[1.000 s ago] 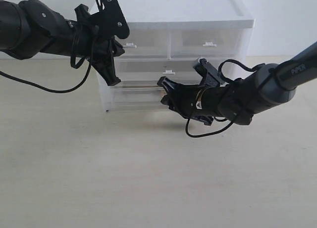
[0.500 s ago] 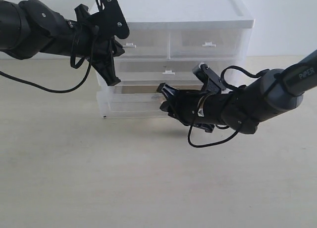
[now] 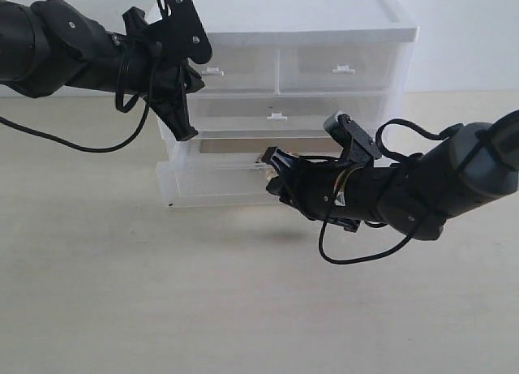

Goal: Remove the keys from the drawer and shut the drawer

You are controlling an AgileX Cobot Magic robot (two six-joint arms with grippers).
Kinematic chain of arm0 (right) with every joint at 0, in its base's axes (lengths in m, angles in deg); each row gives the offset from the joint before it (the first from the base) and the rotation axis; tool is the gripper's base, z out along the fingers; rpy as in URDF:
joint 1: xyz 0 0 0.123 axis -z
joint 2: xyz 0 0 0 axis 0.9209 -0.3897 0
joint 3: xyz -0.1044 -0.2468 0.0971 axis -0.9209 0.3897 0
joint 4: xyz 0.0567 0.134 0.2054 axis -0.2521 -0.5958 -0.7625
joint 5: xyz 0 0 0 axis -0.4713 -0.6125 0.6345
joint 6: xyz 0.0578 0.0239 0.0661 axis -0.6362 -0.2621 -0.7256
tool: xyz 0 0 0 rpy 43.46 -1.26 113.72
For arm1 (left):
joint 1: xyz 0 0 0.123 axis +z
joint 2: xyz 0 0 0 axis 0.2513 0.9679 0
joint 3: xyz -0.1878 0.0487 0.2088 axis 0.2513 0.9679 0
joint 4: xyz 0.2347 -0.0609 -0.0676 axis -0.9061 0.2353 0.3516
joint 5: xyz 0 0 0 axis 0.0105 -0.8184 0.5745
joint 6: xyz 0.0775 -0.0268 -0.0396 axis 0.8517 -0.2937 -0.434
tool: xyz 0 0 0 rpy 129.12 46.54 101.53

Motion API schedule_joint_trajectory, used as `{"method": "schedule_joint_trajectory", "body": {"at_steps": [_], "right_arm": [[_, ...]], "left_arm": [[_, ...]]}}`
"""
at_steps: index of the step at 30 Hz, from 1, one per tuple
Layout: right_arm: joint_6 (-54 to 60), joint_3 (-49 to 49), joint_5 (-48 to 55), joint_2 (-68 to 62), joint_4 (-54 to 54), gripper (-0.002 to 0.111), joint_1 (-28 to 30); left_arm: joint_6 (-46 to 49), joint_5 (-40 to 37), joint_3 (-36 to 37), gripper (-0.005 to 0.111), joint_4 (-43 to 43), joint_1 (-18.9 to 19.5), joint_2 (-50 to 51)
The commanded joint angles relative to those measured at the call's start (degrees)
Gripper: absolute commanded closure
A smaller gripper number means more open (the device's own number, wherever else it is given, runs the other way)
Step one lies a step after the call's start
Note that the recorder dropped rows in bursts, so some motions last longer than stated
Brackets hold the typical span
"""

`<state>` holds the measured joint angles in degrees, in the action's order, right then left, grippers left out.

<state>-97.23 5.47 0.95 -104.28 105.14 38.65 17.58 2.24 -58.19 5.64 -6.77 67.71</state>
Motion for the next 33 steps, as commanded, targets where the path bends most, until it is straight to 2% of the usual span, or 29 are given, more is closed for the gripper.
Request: {"method": "schedule_joint_trajectory", "body": {"at_steps": [1,20,26,33], "right_arm": [[2.54,1.42,-3.33,2.96,0.84,0.108,-0.84],[4.17,4.65,-3.79,3.90,3.30,0.108,-4.17],[13.52,7.42,-1.42,8.71,1.60,0.108,-4.64],[23.13,10.65,10.31,18.98,1.40,0.108,-4.64]], "left_arm": [[-0.49,11.19,-1.43,0.103,0.57,0.78,0.36],[-0.74,11.19,-1.43,0.103,0.57,0.78,0.36],[-1.07,10.23,-1.43,0.103,0.57,0.78,0.36],[-1.20,6.25,-1.43,0.103,0.67,0.78,-0.22]]}}
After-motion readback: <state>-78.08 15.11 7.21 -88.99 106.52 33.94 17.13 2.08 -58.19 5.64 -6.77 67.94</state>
